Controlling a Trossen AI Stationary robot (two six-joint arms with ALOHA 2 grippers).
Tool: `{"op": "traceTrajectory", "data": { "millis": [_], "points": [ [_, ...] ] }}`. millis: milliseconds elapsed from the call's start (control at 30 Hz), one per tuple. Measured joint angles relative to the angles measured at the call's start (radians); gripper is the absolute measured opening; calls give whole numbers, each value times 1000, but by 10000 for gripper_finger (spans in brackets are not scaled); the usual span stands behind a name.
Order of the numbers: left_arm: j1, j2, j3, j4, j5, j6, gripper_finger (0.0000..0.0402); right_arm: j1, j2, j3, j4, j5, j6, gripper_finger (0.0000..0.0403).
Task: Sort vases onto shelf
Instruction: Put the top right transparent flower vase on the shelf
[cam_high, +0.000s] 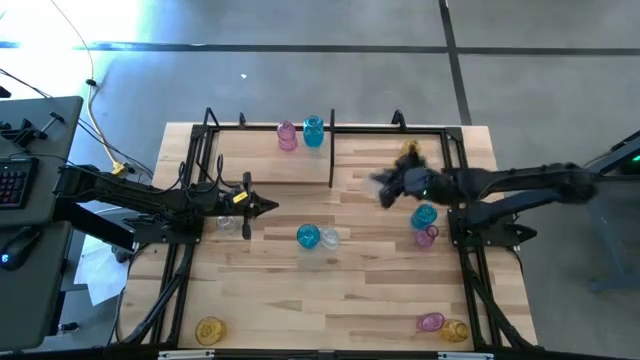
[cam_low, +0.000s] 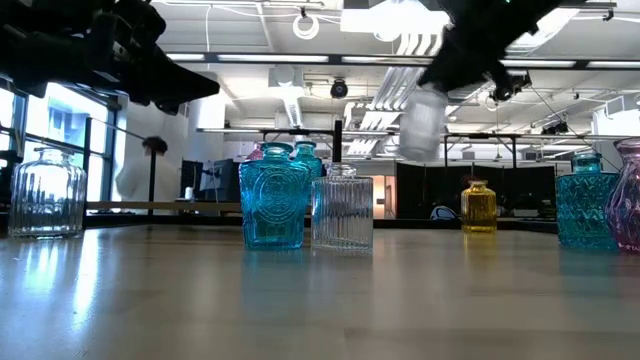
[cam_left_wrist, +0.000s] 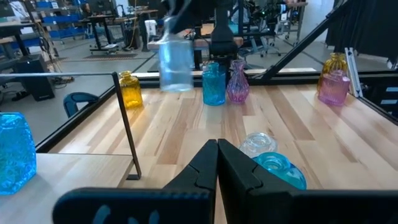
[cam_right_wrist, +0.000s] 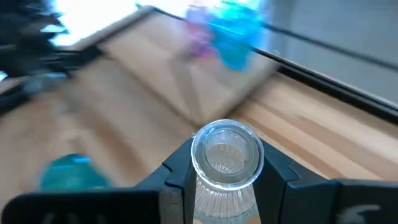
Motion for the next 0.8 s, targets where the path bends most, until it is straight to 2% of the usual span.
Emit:
{"op": "traceTrajectory", "data": {
  "millis": [167, 267, 433, 633, 800],
  "points": [
    [0, 0, 0, 0, -21, -14, 0, 99, 144, 0, 318, -45, -176, 90],
    [0, 0, 0, -1, -22, -16, 0, 129, 222, 11, 441, -88, -236, 90],
    [0, 0, 0, -1, -22, -18, 0, 142, 363, 146, 448, -106, -317, 90],
    [0, 0, 0, -2, -22, -25, 0, 132, 541, 375, 384, -201, -442, 90],
    [0, 0, 0, -26, -22, -17, 0, 94, 675, 518, 322, -297, -476, 90]
  ]
}}
